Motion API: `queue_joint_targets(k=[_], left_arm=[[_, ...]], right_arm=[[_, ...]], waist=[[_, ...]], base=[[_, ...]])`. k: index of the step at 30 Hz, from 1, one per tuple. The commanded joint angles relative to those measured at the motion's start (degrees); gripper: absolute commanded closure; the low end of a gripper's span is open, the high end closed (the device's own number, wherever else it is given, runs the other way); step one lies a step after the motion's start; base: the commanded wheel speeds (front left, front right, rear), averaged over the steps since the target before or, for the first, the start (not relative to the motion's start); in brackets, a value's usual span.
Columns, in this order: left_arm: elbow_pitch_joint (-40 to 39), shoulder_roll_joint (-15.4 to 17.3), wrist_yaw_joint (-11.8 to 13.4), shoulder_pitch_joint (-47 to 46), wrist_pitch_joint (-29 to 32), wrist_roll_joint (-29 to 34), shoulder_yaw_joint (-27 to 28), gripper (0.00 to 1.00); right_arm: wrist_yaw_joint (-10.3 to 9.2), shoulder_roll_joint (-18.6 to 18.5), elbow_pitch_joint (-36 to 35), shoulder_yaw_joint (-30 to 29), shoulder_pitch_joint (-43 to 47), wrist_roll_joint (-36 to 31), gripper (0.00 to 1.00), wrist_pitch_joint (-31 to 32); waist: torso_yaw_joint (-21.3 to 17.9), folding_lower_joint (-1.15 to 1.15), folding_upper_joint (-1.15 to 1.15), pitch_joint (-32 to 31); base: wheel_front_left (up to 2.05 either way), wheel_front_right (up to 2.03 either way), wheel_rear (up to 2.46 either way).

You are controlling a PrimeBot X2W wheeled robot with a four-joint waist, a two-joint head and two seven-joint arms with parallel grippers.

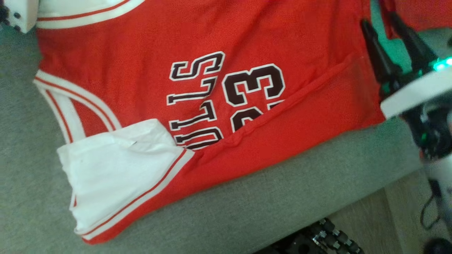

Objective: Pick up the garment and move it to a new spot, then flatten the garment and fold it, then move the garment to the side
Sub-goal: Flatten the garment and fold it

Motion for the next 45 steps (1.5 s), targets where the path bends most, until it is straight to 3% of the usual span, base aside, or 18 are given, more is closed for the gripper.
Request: queue_joint_targets(k=[1, 7, 14, 15, 16, 17, 18, 23, 34, 39, 45], left_arm=[[-1.0, 1.9, 0.1, -3.5, -0.9, 0.1, 1.9, 1.0], [-0.2, 0.6, 0.1, -6.3, -6.5, 0.3, -0.8, 1.0], [0.8, -0.9, 0.1, -7.8, -8.5, 0.3, -2.3, 1.0], [0.9, -1.0, 0.1, -7.9, -8.7, 0.4, -2.4, 1.0], [1.1, -1.1, 0.1, -8.0, -9.0, 0.5, -2.5, 1.0], [1.2, -1.3, 0.1, -8.1, -9.3, 0.5, -2.6, 1.0], [1.4, -1.4, 0.1, -8.2, -9.7, 0.6, -2.7, 1.0], [2.6, -2.2, 0.1, -8.6, -13.0, 1.8, -2.8, 1.0], [9.6, -5.8, 0.3, -11.4, -33.1, 6.3, -0.8, 1.0], [9.3, -6.8, 0.2, -9.5, -35.8, 4.9, -0.4, 1.0], [2.2, -4.5, 0.1, -3.6, -37.5, 3.7, 0.3, 1.0]], right_arm=[[-0.05, -1.7, -0.6, 0.6, -0.5, 0.5, 0.0, 0.8], [-0.05, -1.1, 9.9, 2.7, -12.3, 2.6, 0.0, 4.6], [-0.05, -0.1, 18.9, 4.7, -20.5, 4.5, 0.0, 5.7], [-0.05, -0.1, 19.6, 5.0, -21.2, 4.9, 0.08, 5.5], [-0.05, -0.2, 20.1, 5.4, -21.8, 5.2, 0.4, 5.2], [-0.05, -0.4, 20.4, 5.9, -22.3, 5.6, 0.79, 4.8], [-0.05, -0.7, 20.9, 6.2, -22.7, 6.0, 1.0, 4.4], [-0.05, -2.8, 22.2, 7.9, -24.5, 7.6, 1.0, 2.8], [-0.05, -8.0, 21.5, 7.1, -28.2, 10.6, 1.0, -0.7], [-0.05, -10.3, 20.3, 7.0, -25.3, 11.8, 1.0, -0.1], [-0.05, -13.4, 18.2, 6.2, -18.3, 13.1, 1.0, -0.2]], waist=[[0.8, 0.0, 0.0, -0.2], [3.4, 0.0, 0.0, 0.4], [5.1, 0.0, 0.0, 0.9], [5.3, 0.0, 0.0, 0.9], [5.5, 0.0, 0.0, 0.8], [5.8, 0.0, 0.0, 0.8], [6.1, 0.0, 0.0, 0.7], [8.3, 0.0, 0.0, 0.4], [14.1, 0.0, 0.0, -1.4], [16.2, 0.0, 0.0, -3.0], [19.4, 0.0, 0.0, -6.1]], base=[[0.0, 0.0, 0.0], [0.0, 0.0, 0.0], [0.0, 0.0, 0.0], [0.0, 0.0, 0.0], [0.0, 0.0, 0.0], [0.0, 0.0, 0.0], [0.0, 0.0, 0.0], [0.0, 0.0, 0.0], [0.0, 0.0, 0.0], [0.0, 0.0, 0.0], [0.0, 0.0, 0.0]])
